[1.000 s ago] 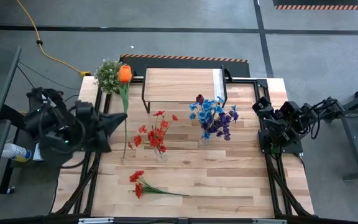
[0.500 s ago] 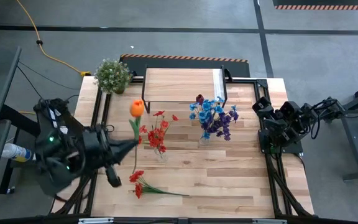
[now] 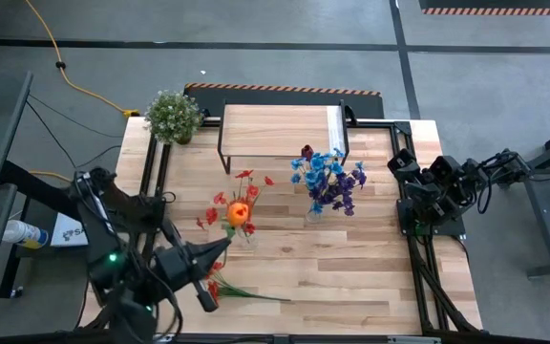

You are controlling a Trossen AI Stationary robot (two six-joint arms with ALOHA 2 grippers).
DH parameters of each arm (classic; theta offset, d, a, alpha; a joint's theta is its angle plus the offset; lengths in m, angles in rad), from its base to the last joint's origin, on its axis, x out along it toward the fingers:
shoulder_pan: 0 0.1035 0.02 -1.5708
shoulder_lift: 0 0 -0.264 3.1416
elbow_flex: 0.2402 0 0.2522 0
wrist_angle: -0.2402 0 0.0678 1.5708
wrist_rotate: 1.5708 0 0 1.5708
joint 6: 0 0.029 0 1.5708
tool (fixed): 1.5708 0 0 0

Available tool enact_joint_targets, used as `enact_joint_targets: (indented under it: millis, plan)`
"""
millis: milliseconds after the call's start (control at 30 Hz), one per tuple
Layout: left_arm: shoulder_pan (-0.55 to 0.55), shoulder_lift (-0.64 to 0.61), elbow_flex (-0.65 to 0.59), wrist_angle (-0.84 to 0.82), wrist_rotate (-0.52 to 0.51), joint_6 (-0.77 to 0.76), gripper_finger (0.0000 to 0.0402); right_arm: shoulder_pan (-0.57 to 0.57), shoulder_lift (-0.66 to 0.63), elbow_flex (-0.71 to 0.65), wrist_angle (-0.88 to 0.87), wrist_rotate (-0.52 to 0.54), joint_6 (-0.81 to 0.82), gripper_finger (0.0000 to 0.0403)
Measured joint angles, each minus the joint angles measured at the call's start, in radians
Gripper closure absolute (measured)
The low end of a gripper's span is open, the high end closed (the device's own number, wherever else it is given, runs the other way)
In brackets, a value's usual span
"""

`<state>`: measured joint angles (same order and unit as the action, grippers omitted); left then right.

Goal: Pick and place flowers into a vace then onto a shelf
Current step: Put the orange tulip into the left transparent vase

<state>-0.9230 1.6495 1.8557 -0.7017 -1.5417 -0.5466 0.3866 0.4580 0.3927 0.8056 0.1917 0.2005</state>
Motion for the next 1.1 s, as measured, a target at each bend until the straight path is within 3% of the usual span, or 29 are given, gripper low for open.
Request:
enact_joint_targets:
  millis: [533,800,1100]
  plan:
    - [0.049,0.089,-0.002,-0.238,-0.030,-0.227,0.0381,0.000,0.000,0.000,0.000,0.000,0.000,0.0237]
    - [0.093,0.089,-0.002,-0.444,-0.028,-0.451,0.0381,0.000,0.000,0.000,0.000,0.000,0.000,0.0237]
    - [0.093,0.088,-0.002,-0.479,-0.029,-0.570,0.0381,0.000,0.000,0.000,0.000,0.000,-0.006,0.0237]
